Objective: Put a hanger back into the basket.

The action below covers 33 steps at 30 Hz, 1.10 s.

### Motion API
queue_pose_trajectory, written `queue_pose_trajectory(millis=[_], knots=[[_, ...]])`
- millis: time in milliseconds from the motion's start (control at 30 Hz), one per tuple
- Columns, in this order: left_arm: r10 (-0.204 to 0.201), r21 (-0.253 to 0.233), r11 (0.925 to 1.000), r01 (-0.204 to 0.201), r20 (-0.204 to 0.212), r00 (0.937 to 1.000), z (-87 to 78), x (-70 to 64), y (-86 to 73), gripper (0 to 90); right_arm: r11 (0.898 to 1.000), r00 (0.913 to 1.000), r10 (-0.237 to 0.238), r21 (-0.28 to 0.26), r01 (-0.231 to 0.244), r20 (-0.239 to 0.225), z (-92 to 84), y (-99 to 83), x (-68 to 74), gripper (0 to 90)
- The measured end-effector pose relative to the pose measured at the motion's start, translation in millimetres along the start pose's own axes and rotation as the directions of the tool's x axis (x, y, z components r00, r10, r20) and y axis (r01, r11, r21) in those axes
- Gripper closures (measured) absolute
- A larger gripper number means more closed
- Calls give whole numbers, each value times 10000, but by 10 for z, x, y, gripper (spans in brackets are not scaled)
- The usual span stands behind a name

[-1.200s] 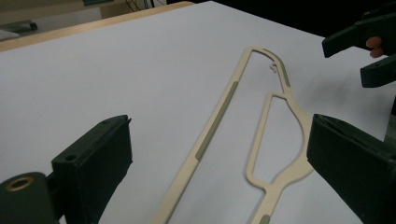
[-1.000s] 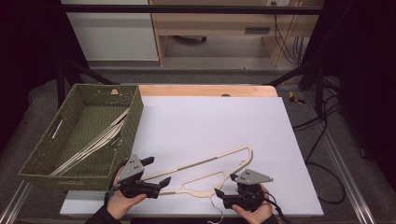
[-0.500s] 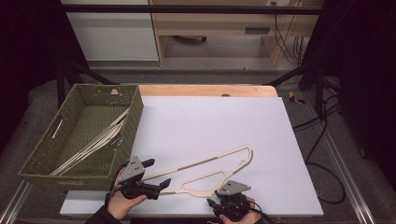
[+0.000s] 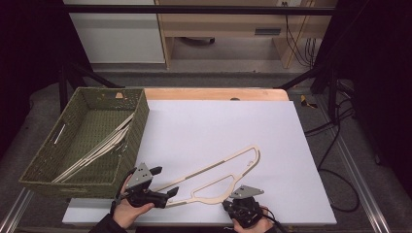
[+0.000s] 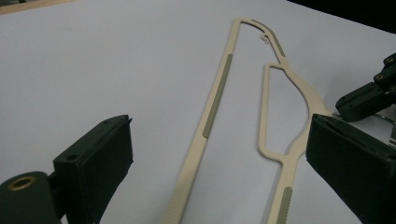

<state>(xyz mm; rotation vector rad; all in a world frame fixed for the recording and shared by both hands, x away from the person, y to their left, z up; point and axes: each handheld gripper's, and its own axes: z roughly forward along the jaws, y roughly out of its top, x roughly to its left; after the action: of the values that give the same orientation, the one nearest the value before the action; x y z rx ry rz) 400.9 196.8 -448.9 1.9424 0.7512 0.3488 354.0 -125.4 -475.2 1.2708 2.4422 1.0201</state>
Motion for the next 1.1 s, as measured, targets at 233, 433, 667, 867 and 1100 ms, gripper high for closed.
queue_pose_trajectory(millis=[233,433,667,867,1100], knots=[[65,105,9999,-66,37,10000,19,-10,-6,72,9984,9962,571,-72,-568,653,-88,-19,-215,884],[68,128,9999,-69,87,9999,25,-24,-8,72,9983,9957,572,-151,-563,726,-105,-68,-250,833],[133,121,9998,-136,195,9997,34,-67,19,72,9999,9945,109,61,-116,1040,-89,-66,-193,893],[305,214,9993,-315,444,9985,57,-141,60,72,9997,9983,258,20,-259,530,-101,-46,-259,895],[725,538,9956,-769,783,9943,176,-302,198,72,9999,9992,-77,-95,81,382,-182,73,-240,896]])
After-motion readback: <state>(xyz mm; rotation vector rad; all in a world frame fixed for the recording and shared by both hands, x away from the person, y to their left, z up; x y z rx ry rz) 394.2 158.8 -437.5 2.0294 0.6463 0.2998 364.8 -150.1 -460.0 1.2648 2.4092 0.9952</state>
